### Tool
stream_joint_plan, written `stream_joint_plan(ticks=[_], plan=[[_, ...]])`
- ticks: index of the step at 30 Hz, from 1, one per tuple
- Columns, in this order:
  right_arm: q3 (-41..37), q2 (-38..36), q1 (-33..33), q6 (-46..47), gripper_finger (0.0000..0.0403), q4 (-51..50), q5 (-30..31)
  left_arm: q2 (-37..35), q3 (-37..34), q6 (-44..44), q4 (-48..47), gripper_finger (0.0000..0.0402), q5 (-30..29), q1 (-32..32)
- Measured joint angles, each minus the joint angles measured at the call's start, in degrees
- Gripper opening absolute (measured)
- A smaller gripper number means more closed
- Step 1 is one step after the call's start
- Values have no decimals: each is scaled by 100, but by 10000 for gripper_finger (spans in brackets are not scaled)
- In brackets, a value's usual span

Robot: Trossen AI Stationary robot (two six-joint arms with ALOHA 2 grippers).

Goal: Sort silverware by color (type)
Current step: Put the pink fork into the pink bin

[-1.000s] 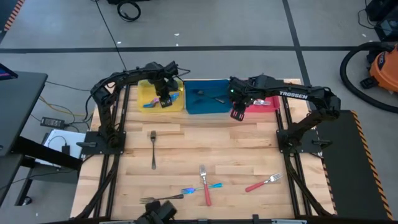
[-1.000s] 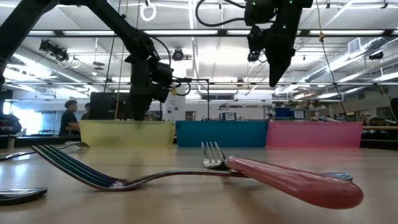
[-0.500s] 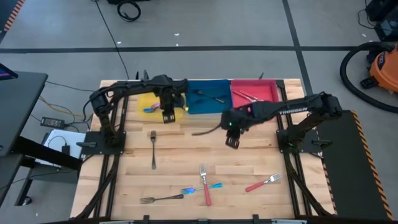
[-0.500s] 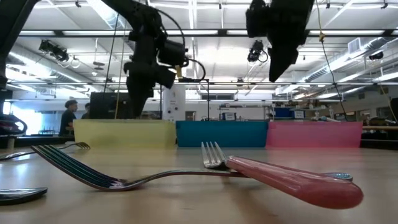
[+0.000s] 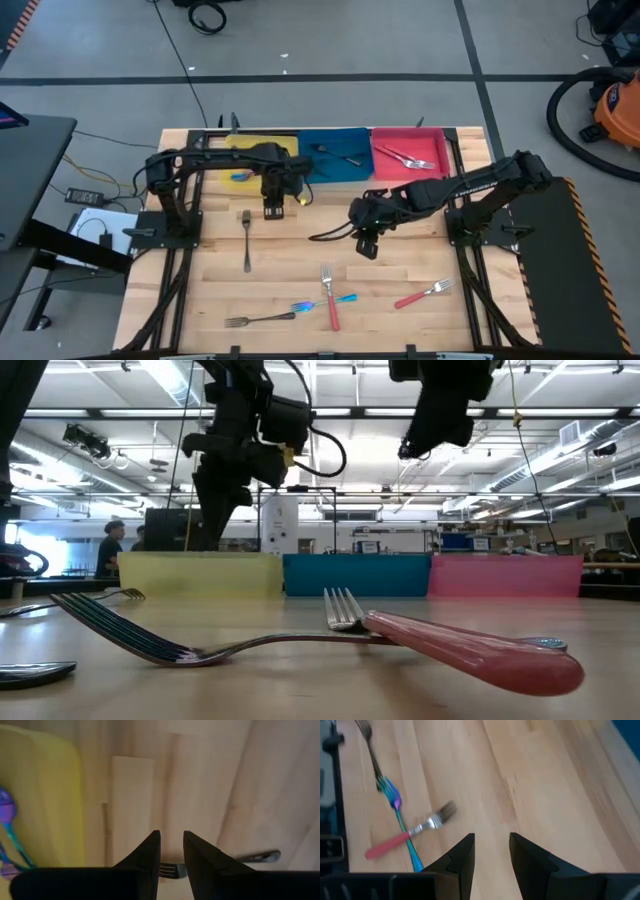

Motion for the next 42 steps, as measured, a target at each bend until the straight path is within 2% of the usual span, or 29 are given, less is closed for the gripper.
stream_joint_plan(ticks=[9, 19, 29, 35, 42], plan=[[4, 76, 149, 987, 131, 177, 357, 0, 0, 144, -559, 84, -2, -678], [2, 1005, 240, 2477, 135, 813, -239, -174, -29, -7, -955, 84, -12, -1188], [5, 1568, 821, 3473, 134, 2811, -397, -1275, -679, -394, -845, 84, -3, -1738], [0, 1889, 971, 4022, 133, 2924, -395, -1995, -1100, -707, -856, 84, -5, -1905], [6, 1974, 965, 3831, 133, 3063, -209, -2620, -1364, -791, -635, 84, -11, -1957]])
